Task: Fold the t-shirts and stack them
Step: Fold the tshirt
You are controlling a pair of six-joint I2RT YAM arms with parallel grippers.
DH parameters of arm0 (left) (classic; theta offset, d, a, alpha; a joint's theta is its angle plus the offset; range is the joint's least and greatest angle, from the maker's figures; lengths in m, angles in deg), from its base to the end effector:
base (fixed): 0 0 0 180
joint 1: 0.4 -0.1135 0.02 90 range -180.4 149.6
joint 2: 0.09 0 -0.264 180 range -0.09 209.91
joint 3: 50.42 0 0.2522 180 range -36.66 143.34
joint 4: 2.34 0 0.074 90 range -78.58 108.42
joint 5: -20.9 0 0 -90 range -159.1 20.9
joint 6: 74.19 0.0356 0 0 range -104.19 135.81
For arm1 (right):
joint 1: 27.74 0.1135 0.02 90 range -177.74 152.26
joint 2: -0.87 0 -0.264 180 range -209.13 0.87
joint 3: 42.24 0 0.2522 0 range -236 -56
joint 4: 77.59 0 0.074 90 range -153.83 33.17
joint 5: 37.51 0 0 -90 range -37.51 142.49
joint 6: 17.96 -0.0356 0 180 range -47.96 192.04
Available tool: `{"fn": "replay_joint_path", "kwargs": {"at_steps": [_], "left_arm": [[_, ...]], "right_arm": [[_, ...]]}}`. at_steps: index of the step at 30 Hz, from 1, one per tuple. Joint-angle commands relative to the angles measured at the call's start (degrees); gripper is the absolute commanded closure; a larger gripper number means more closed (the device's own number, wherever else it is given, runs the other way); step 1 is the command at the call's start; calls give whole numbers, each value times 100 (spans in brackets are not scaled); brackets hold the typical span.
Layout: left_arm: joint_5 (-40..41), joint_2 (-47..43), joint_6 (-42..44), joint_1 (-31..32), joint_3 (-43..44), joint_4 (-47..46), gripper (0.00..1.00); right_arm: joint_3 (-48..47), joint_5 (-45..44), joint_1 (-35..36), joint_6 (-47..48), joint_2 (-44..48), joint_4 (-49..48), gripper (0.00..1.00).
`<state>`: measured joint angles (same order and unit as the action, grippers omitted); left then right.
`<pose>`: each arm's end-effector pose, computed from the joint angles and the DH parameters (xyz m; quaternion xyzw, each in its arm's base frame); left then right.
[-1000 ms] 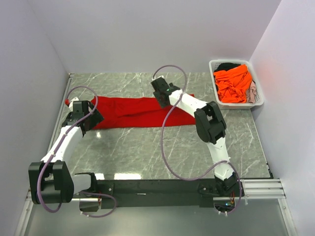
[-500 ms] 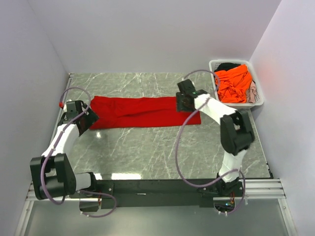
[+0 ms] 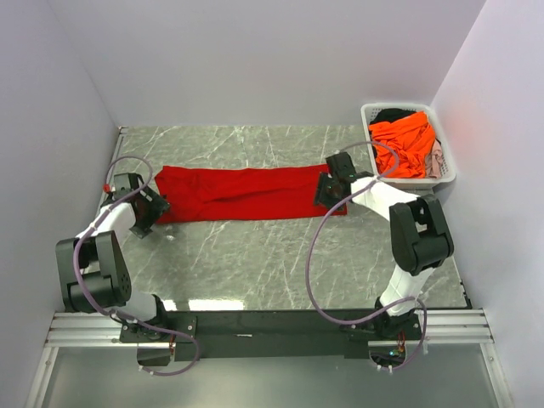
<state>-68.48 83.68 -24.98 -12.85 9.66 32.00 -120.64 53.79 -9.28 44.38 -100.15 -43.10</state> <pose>0.2737 0.0608 0.1816 -0.4321 0.8588 -0.0624 0.2683 0.3439 0.1156 0.1836 0.0737 0.9562 0.1209 0.2562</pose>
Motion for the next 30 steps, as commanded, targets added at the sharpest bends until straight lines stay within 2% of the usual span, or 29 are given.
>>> {"fn": "replay_joint_path", "kwargs": {"at_steps": [1,8,14,20,30], "left_arm": [[-98,-97,-200,-65,176,-159,14],[-308,-343,-403,-451,-203,-414,13],[-695,-186,-605,-557,-370,-739,13],[-871,52,-666,-583,-344,-862,15],[-880,237,-640,-592,-308,-942,23]], "right_arm": [[416,450,-360,-896,494,-455,43],[1602,336,-790,-1926,1127,-956,39],[2157,503,-1221,-2516,1251,-1554,34],[2307,678,-1477,-2990,917,-2046,35],[2087,617,-1547,-3123,723,-1968,45]]}}
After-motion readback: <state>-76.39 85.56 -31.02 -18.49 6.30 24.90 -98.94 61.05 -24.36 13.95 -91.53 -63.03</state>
